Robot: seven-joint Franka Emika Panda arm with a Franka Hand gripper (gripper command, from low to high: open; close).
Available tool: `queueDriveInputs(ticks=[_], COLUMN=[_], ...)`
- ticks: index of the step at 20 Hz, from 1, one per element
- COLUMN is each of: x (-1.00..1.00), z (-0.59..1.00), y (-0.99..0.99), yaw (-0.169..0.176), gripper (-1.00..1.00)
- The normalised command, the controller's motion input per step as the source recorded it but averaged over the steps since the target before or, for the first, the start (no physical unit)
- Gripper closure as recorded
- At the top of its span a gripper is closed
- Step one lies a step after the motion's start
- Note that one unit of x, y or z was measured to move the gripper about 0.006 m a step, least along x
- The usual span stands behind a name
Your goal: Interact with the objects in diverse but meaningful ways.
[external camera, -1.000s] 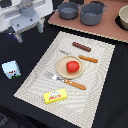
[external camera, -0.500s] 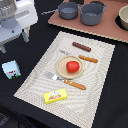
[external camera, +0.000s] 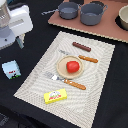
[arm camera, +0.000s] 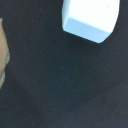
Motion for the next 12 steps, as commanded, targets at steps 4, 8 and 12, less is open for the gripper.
queueDriveInputs(ticks=[4,8,12], x=[0.02,0.03,0.15], z=[-0.22,-0.3,-0.26], y=[-0.24,-0.17,-0.05], yaw=[-0.074,-0.067,-0.068], gripper=[-1.0,-1.0,-1.0])
